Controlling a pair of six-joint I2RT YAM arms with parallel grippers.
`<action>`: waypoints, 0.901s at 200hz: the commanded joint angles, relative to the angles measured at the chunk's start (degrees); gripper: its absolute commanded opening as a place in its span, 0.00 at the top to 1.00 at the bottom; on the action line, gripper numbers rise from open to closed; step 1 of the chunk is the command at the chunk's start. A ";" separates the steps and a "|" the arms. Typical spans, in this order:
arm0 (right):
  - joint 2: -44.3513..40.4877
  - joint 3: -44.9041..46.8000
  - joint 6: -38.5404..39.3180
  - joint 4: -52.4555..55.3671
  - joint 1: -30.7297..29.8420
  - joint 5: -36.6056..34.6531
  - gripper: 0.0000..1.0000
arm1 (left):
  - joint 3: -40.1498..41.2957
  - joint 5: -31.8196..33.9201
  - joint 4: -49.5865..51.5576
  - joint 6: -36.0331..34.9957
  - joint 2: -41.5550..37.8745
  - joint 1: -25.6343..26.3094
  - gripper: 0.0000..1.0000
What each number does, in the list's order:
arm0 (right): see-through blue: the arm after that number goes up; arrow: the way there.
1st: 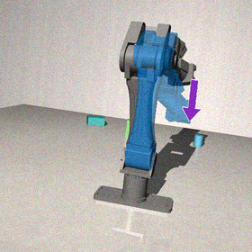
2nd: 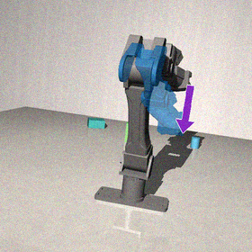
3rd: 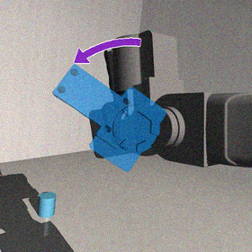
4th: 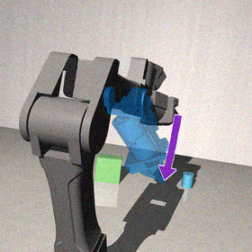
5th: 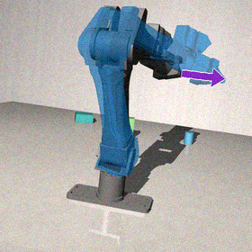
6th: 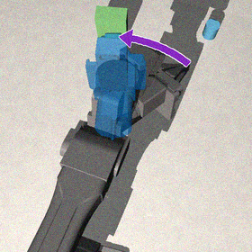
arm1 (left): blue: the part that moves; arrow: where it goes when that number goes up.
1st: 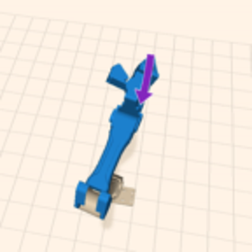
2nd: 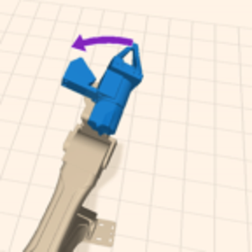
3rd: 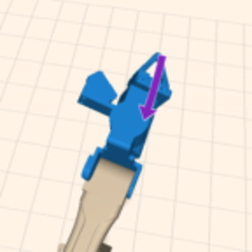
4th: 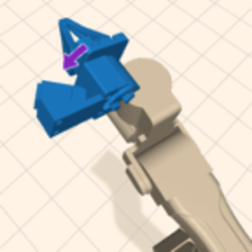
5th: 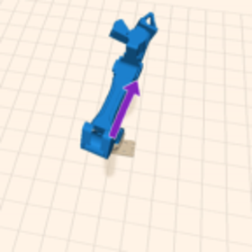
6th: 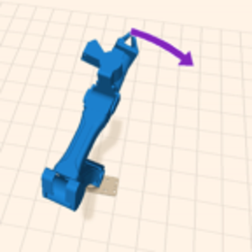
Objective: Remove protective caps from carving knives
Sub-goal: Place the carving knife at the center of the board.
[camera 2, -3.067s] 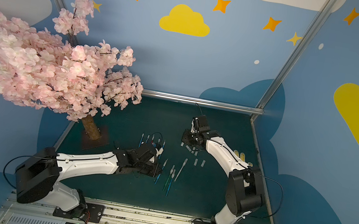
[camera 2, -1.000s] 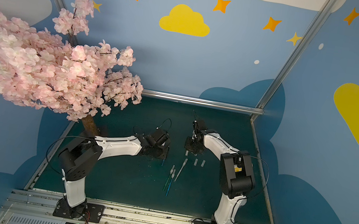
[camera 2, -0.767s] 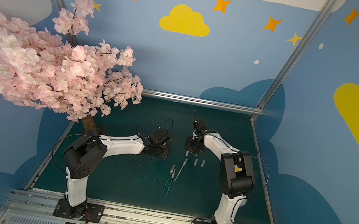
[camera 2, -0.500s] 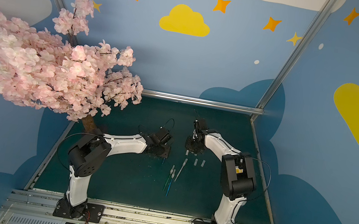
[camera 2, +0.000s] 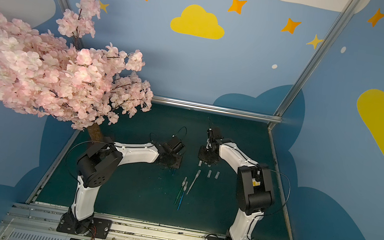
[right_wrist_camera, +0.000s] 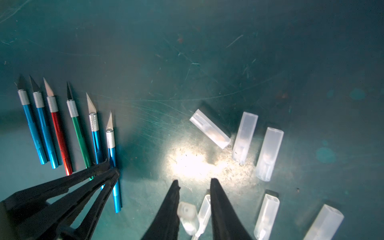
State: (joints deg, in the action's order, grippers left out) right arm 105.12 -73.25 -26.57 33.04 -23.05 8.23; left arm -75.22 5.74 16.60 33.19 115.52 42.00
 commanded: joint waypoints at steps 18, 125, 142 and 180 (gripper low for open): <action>-0.68 0.83 -0.11 -0.20 -0.33 0.98 0.71 | 0.89 -4.01 -1.19 -0.59 -2.60 -0.30 0.78; -0.79 0.87 -0.94 -0.34 -0.33 1.85 0.70 | 4.24 -20.67 -19.07 4.89 -4.26 2.27 0.76; -0.87 1.05 -1.11 -0.51 -0.30 2.31 0.70 | 4.46 -21.94 -22.48 7.11 -2.93 2.63 0.75; -1.40 1.44 -1.47 -0.79 -0.15 2.97 0.70 | 3.65 -21.95 -25.30 9.86 -0.79 3.50 0.74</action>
State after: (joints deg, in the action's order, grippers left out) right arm 105.10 -72.60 -27.24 32.47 -23.09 10.28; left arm -70.70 -14.96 -5.32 40.51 112.99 45.04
